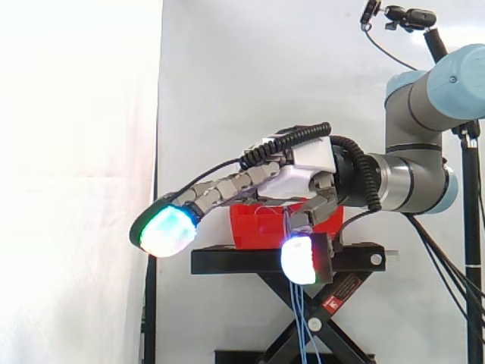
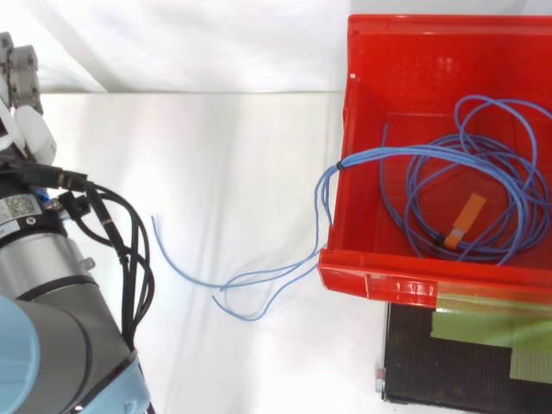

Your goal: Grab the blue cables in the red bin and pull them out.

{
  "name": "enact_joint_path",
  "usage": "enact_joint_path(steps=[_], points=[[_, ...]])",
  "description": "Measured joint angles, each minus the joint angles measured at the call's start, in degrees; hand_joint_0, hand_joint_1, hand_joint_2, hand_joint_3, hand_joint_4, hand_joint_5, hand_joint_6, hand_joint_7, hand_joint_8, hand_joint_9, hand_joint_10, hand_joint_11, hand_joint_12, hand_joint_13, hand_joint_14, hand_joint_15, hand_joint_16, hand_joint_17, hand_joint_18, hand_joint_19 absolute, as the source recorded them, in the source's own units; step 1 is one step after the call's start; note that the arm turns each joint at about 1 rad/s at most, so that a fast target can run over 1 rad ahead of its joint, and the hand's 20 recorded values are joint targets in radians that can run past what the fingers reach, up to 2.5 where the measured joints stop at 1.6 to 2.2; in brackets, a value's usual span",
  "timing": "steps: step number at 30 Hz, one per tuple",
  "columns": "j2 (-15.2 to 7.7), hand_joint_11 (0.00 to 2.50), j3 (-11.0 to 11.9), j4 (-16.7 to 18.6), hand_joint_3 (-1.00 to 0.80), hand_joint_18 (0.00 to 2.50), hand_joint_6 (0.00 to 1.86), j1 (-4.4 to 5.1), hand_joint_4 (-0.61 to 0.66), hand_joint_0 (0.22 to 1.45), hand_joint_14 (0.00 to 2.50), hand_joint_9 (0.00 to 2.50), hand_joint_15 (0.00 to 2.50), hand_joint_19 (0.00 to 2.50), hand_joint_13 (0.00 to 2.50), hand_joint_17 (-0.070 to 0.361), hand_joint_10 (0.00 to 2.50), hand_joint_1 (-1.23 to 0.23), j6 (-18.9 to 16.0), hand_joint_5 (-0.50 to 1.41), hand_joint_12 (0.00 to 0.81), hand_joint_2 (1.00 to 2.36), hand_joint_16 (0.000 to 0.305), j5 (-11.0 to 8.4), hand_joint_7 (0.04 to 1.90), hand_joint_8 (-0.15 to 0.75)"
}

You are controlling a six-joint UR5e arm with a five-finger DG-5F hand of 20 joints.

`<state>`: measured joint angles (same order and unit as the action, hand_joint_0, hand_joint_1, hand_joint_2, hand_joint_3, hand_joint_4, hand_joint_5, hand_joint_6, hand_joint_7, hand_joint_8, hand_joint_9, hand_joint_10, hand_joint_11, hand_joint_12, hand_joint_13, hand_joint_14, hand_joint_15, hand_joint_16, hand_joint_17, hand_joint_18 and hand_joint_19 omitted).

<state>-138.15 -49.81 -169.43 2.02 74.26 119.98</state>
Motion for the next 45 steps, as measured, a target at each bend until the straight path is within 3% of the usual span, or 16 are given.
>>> enact_joint_path(steps=[11,16,21,25,30,45], points=[[0.00,0.15,0.94,-1.11,-1.00,0.02,0.00,-0.53,0.19,0.79,0.01,0.26,0.36,0.48,0.13,0.100,0.00,-0.81,11.08,0.38,0.307,1.00,0.045,0.07,0.18,0.226],[0.03,0.14,1.34,-4.16,-1.00,0.03,0.00,-0.86,0.19,0.79,0.01,0.26,0.37,0.48,0.14,0.100,0.00,-0.81,17.55,0.38,0.308,1.00,0.044,0.08,0.17,0.229],[0.04,0.15,2.62,-9.76,-1.00,0.03,0.00,-1.36,0.19,0.79,0.01,0.28,0.39,0.49,0.15,0.100,0.01,-0.81,24.81,0.37,0.307,1.00,0.044,-0.37,0.15,0.234],[0.03,0.15,3.45,-15.00,-1.00,0.04,0.00,-1.66,0.19,0.80,0.01,0.29,0.39,0.48,0.16,0.098,0.00,-0.81,29.54,0.36,0.306,1.00,0.044,-2.35,0.14,0.239],[0.02,0.17,3.96,-21.66,-1.00,0.05,0.00,-2.13,0.18,0.80,0.01,0.30,0.39,0.48,0.16,0.098,0.00,-0.81,34.74,0.35,0.305,1.00,0.043,-6.25,0.13,0.241],[0.06,0.21,5.19,-26.48,-1.00,0.13,0.01,-2.69,0.21,0.80,0.01,0.37,0.37,0.49,0.21,0.098,0.00,-0.81,47.86,0.43,0.308,1.00,0.043,-12.04,0.21,0.243]])
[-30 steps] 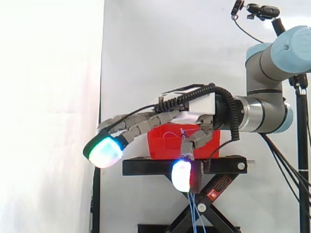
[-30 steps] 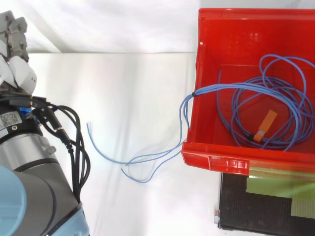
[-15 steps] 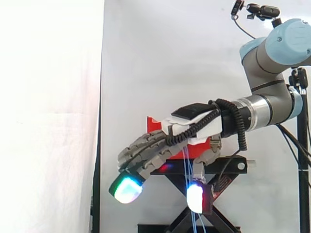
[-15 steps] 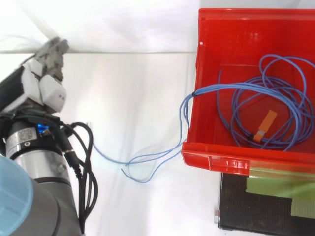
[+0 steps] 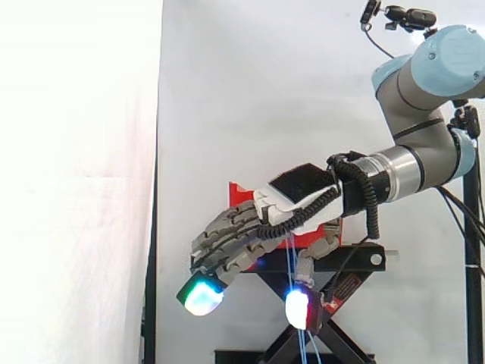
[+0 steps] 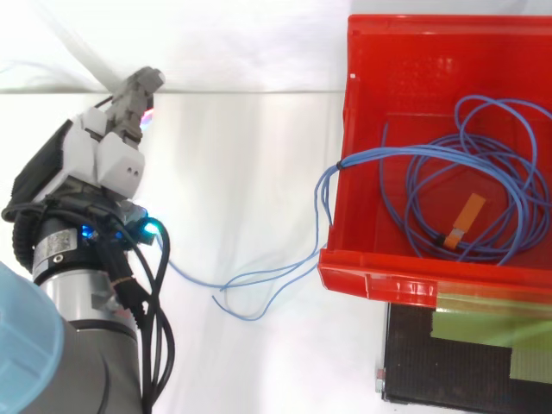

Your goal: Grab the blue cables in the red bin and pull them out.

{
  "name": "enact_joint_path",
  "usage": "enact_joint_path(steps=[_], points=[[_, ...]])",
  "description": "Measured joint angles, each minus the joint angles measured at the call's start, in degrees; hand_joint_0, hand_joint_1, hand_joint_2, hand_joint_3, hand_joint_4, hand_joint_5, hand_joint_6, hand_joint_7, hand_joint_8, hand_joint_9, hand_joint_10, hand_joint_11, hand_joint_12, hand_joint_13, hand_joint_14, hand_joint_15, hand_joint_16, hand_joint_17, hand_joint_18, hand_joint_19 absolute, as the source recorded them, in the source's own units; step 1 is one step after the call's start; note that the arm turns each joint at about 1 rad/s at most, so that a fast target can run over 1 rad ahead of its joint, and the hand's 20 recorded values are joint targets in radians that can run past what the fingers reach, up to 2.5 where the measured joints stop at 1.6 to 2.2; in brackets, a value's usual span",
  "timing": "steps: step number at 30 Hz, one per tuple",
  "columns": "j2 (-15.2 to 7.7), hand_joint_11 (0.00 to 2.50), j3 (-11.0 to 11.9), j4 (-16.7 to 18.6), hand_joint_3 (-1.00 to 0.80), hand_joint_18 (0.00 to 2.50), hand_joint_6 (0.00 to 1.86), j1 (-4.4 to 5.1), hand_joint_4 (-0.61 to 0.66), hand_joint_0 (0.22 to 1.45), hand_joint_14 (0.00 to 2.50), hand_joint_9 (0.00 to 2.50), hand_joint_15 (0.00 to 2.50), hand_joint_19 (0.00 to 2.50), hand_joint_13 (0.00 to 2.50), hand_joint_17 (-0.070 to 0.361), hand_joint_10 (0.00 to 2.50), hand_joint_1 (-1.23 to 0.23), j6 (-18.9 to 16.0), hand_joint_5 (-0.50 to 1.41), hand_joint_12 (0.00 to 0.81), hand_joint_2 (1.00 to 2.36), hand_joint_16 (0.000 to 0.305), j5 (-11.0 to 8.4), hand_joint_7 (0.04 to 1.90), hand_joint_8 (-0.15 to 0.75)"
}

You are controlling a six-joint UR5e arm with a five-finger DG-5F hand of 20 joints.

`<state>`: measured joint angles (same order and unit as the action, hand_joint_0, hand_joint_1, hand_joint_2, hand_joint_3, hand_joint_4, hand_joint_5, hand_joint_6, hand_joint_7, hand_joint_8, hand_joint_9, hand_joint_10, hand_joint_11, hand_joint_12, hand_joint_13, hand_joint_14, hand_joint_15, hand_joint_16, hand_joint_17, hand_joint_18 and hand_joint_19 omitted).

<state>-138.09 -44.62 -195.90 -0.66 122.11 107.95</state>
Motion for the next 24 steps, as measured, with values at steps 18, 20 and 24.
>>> enact_joint_path(steps=[18,20,24], points=[[8.18,0.30,-3.91,-6.91,-1.00,0.19,0.01,1.14,0.25,0.80,0.01,0.42,0.38,0.52,0.26,0.101,0.01,-0.85,9.80,0.55,0.317,1.00,0.045,-8.24,0.45,0.247],[10.81,0.30,-7.00,-4.24,-1.00,0.19,0.01,1.52,0.25,0.80,0.01,0.42,0.38,0.52,0.26,0.101,0.01,-0.85,10.82,0.56,0.317,1.00,0.045,-10.38,0.45,0.248],[14.42,0.31,-12.13,0.54,-1.00,0.19,0.01,2.09,0.25,0.80,0.01,0.43,0.37,0.52,0.26,0.101,0.01,-0.85,13.31,0.56,0.318,1.00,0.045,-13.21,0.45,0.249]])
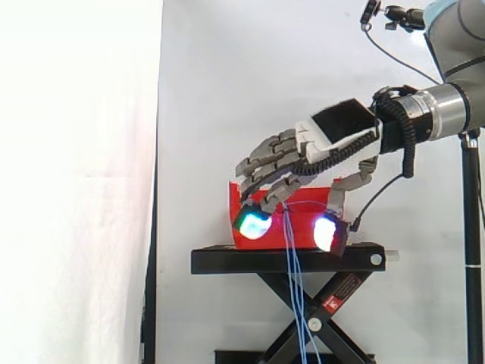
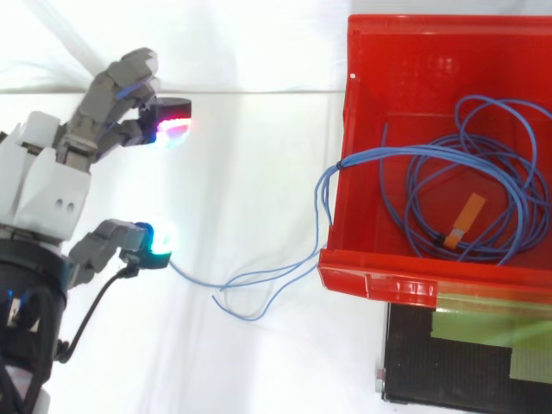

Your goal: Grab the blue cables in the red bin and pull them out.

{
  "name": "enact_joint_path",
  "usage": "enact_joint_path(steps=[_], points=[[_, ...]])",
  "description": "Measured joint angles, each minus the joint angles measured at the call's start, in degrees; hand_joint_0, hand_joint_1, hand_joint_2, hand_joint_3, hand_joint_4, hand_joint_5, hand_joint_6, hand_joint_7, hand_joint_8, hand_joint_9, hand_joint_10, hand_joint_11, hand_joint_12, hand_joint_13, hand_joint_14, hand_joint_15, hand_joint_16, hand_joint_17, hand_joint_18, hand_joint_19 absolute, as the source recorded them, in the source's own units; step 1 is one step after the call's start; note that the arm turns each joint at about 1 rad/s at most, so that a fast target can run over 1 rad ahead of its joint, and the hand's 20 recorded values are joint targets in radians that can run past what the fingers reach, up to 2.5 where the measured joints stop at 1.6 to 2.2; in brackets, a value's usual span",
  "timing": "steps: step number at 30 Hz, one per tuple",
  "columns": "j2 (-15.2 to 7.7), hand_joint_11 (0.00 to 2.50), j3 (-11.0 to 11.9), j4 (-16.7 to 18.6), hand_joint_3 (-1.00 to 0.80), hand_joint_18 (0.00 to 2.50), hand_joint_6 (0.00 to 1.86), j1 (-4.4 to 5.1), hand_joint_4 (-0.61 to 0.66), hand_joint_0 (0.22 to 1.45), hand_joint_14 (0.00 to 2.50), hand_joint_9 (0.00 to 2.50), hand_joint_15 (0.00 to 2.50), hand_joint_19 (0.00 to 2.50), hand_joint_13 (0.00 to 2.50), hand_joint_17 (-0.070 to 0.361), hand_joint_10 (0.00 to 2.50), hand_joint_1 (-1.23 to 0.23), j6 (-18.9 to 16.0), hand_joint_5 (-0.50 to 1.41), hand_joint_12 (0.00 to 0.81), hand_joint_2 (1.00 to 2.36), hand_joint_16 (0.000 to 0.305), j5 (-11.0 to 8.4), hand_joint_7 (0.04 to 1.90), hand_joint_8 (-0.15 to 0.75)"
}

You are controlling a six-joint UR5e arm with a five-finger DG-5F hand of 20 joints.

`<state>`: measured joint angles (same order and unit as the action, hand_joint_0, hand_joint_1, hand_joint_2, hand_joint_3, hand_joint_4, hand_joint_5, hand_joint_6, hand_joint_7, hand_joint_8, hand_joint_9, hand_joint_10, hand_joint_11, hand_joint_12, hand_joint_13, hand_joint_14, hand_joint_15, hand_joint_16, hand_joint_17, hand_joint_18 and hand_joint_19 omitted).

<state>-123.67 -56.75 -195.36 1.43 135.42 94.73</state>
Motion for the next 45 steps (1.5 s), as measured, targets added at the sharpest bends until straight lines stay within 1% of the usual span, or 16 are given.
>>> enact_joint_path(steps=[2,5,13,16,19,23,26,32,38,42,45], points=[[0.70,0.31,-0.93,1.08,-1.00,0.19,0.01,0.14,0.25,0.79,0.01,0.43,0.37,0.52,0.26,0.101,0.01,-0.85,0.68,0.56,0.318,1.00,0.045,-0.57,0.45,0.248],[1.04,0.31,-1.34,1.72,-1.00,0.19,0.01,0.20,0.26,0.79,0.01,0.43,0.38,0.52,0.26,0.101,0.01,-0.85,0.97,0.57,0.318,1.00,0.045,-0.86,0.45,0.250],[1.09,0.32,-1.57,3.51,-1.00,0.19,0.01,0.24,0.27,0.79,0.01,0.43,0.38,0.52,0.25,0.101,0.01,-0.85,0.69,0.59,0.318,1.00,0.045,-0.95,0.49,0.251],[1.12,0.33,-2.58,4.45,-1.00,0.19,0.01,0.28,0.27,0.79,0.01,0.43,0.37,0.53,0.26,0.101,0.01,-0.85,0.77,0.59,0.318,1.00,0.045,-0.95,0.50,0.251],[1.12,0.33,-4.28,6.07,-1.00,0.19,0.01,0.34,0.27,0.79,0.01,0.43,0.37,0.53,0.26,0.102,0.01,-0.85,0.83,0.59,0.319,1.00,0.045,-0.96,0.51,0.250],[1.14,0.33,-6.47,10.42,-1.00,0.19,0.01,0.39,0.27,0.79,0.01,0.43,0.37,0.52,0.26,0.102,0.01,-0.85,0.83,0.59,0.318,1.00,0.045,-0.83,0.51,0.249],[1.15,0.34,-6.97,12.93,-1.00,0.19,0.01,0.36,0.28,0.79,0.01,0.43,0.38,0.53,0.26,0.102,0.01,-0.85,0.77,0.59,0.318,1.00,0.045,-0.74,0.51,0.250],[1.08,0.34,-7.16,15.34,-1.00,0.19,0.01,0.49,0.28,0.79,0.01,0.44,0.37,0.53,0.26,0.101,0.01,-0.85,0.58,0.59,0.319,1.00,0.045,-0.76,0.51,0.251],[-0.29,0.34,-7.20,15.75,-1.00,0.20,0.00,0.52,0.27,0.79,0.01,0.45,0.37,0.53,0.26,0.101,0.01,-0.85,-1.17,0.60,0.317,1.00,0.045,-0.41,0.51,0.251],[-0.62,0.35,-7.21,14.97,-1.00,0.20,0.00,0.46,0.27,0.79,0.01,0.45,0.37,0.52,0.26,0.101,0.01,-0.85,-2.22,0.61,0.317,1.00,0.045,0.07,0.51,0.251],[-0.66,0.35,-7.22,14.68,-1.00,0.21,0.00,0.17,0.25,0.79,0.01,0.45,0.37,0.53,0.26,0.100,0.01,-0.85,-2.49,0.61,0.315,1.00,0.045,0.43,0.52,0.250]])
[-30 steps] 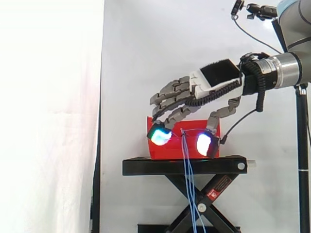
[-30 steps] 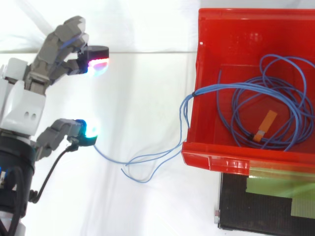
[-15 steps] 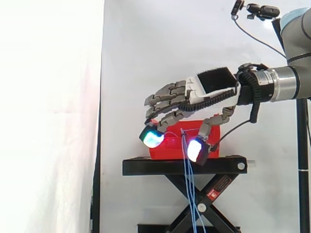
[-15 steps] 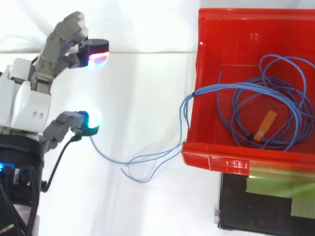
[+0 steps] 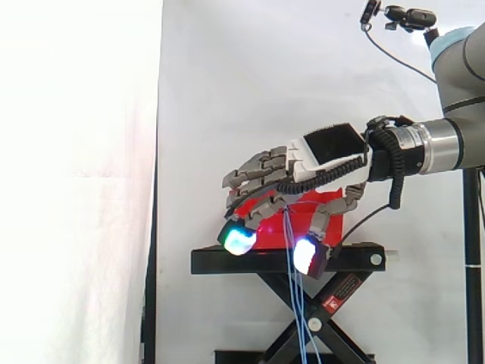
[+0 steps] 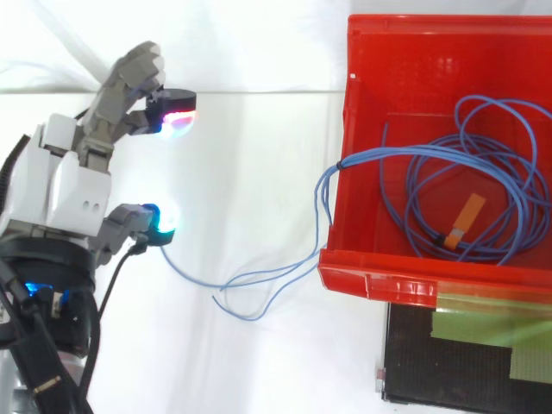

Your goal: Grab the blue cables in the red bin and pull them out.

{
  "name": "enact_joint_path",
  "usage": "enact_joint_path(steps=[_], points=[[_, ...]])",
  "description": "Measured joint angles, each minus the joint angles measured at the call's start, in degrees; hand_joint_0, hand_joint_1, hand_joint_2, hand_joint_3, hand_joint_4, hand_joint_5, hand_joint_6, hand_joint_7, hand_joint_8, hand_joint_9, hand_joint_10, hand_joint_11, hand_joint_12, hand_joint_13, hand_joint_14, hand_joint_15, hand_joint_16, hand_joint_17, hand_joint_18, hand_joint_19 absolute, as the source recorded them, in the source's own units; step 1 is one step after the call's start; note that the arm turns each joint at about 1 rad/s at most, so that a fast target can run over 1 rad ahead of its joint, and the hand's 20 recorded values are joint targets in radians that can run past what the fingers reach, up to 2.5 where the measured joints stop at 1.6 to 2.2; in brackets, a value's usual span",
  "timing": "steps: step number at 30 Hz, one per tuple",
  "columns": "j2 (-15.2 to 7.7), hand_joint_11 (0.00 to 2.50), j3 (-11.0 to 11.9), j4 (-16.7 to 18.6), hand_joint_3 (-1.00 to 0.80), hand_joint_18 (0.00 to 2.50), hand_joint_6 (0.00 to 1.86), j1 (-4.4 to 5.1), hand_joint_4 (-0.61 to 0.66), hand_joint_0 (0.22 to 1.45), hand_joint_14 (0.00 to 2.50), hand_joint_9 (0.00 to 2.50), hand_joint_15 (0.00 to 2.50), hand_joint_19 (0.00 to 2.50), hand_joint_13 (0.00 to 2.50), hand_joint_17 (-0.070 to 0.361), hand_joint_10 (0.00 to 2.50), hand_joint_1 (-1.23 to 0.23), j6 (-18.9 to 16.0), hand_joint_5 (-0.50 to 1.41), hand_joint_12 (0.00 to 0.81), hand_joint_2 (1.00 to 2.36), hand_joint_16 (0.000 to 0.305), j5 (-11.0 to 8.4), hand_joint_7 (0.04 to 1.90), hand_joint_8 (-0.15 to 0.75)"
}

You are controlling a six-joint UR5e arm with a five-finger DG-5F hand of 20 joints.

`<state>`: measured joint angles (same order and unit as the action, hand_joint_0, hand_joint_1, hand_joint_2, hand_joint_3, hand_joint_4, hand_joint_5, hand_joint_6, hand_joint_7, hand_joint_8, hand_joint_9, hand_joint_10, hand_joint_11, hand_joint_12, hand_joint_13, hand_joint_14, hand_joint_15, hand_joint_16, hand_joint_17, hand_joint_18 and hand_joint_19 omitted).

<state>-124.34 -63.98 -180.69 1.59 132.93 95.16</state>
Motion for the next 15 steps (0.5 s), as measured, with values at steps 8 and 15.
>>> enact_joint_path(steps=[8,15], points=[[-0.03,0.38,-0.02,2.58,-1.00,0.23,0.00,-1.95,0.09,0.81,0.01,0.47,0.38,0.53,0.28,0.095,0.01,-0.86,0.47,0.66,0.306,1.00,0.042,3.49,0.56,0.228],[-0.03,0.40,-1.71,3.67,-1.00,0.24,0.00,-2.68,0.08,0.81,0.01,0.48,0.37,0.53,0.28,0.094,0.01,-0.87,2.55,0.66,0.303,1.00,0.042,3.97,0.57,0.225]])
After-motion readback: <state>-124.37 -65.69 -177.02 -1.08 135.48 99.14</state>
